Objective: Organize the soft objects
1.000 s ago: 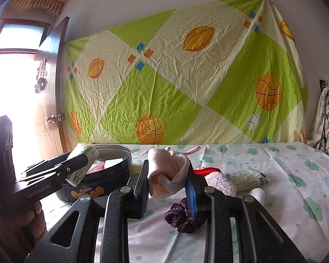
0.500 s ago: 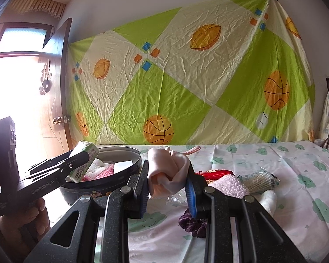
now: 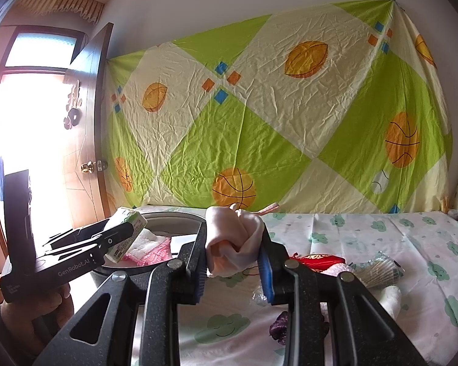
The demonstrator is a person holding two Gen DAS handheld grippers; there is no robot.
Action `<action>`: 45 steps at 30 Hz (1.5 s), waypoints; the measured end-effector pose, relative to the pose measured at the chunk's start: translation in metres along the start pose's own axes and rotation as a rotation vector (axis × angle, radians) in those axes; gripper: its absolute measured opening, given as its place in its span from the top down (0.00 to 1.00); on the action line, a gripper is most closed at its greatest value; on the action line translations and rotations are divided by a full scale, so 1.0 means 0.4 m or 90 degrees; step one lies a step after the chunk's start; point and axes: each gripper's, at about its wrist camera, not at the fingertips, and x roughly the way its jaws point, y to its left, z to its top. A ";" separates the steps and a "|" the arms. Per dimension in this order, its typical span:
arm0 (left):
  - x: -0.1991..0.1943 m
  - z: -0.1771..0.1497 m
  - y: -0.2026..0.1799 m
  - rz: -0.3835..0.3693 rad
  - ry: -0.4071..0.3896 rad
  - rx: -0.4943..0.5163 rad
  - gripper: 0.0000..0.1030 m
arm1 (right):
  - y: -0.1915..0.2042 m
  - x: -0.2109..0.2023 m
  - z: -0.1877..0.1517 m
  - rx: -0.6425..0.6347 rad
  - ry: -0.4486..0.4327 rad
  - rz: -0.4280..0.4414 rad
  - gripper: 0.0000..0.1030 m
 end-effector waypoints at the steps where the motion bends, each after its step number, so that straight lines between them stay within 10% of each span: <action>1: 0.000 0.000 0.003 0.001 0.000 0.000 0.52 | 0.007 0.006 0.000 -0.004 0.001 0.002 0.70; 30: 0.044 0.043 0.145 0.046 0.038 -0.017 0.52 | 0.157 0.181 0.026 -0.060 0.061 0.063 0.70; 45: 0.185 0.092 0.267 0.053 0.172 -0.012 0.52 | 0.211 0.405 0.091 -0.065 0.165 0.089 0.70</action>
